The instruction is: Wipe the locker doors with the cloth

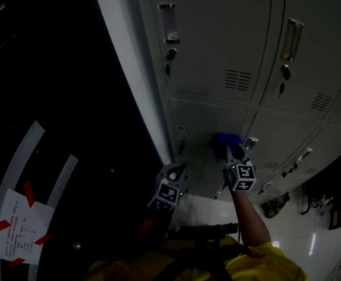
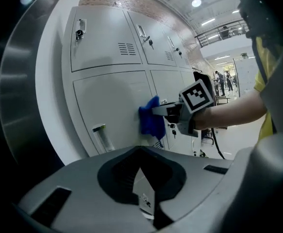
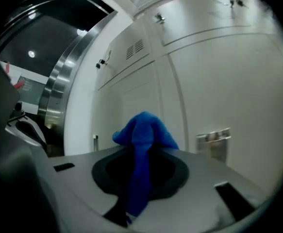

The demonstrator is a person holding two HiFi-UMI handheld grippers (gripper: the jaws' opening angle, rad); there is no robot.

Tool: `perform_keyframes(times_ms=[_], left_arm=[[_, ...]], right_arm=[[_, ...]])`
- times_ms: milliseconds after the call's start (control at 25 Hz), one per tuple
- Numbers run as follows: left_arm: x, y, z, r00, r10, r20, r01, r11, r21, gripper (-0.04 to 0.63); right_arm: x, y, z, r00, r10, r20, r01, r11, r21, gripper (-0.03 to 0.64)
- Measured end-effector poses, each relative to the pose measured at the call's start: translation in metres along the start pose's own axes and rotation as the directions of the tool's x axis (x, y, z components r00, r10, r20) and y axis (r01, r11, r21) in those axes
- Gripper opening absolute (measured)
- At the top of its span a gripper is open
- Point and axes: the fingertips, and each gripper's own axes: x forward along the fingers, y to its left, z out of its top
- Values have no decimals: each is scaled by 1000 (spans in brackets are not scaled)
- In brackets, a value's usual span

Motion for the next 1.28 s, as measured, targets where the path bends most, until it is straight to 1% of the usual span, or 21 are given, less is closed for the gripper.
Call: perform_keyframes(times_ms=[80,160,200,280,360,440,480,520,600,680,760,840,920,1000,1080,1120,1200,1280], left_arm=[[4,1,4,1000,-3,14,3,1000,-2,-8],[7,0,4,1000,-16,7,16,1000,-3,-8],[6,-1,3,1000,-20,1,20,1000,-4,-8],[3,-3,-1,1000,-22,-12,22,1000,-11,-8],[-1,-1,-5,1000,-12,-24,11,1000,-22,-8],[-3,3,-6,1000,6,-25,-7,999,-33,-8],[-4,5,-4,1000,12,-21,-13,999,-37,-8],[-6,5,-2,1000,14,-14,-15,999,-41,-8],[-11,6,-1,1000,12,2,-11,998,-58,-8],[-16,8,-7,1000,19,1,-19,997,-81,-8],[-17,13,-17,999,33,-13,-34,994,-100,-8],[-16,13,-19,999,32,-15,-33,994,-103,-8],[-13,8,-18,1000,15,-3,-16,995,-100,-8],[-7,1,-18,1000,-10,4,10,995,-100,-8],[1,-5,-16,999,-36,7,37,995,-97,-8],[4,-9,-14,999,-49,10,50,994,-92,-8],[8,-16,-7,997,-70,18,71,994,-80,-8],[8,-19,-2,997,-72,28,74,994,-75,-8]], right_arm=[[-15,-26,3,999,-50,10,50,999,10,66],[-18,-31,6,998,-66,16,65,997,33,66],[-17,-27,7,998,-61,19,60,997,47,66],[-9,-8,4,1000,-7,13,6,998,70,66],[7,28,-14,996,89,-27,-86,991,99,66],[33,69,-49,979,183,-87,-170,976,140,66],[48,86,-69,971,207,-123,-189,971,144,66],[62,97,-87,965,208,-160,-186,972,143,66],[80,109,-110,961,184,-206,-156,977,148,66],[83,111,-117,961,166,-220,-140,982,128,66],[77,102,-114,963,151,-225,-128,985,113,66],[58,75,-102,974,104,-201,-83,990,110,66],[29,31,-87,988,-1,-155,15,996,89,66],[1,-16,-79,987,-102,-126,113,990,85,66],[-14,-42,-75,981,-154,-114,164,982,88,66],[-15,-46,-74,981,-158,-112,169,981,96,66],[-14,-36,-75,984,-133,-122,148,982,120,66],[-6,-11,-76,989,-73,-129,89,988,123,66]])
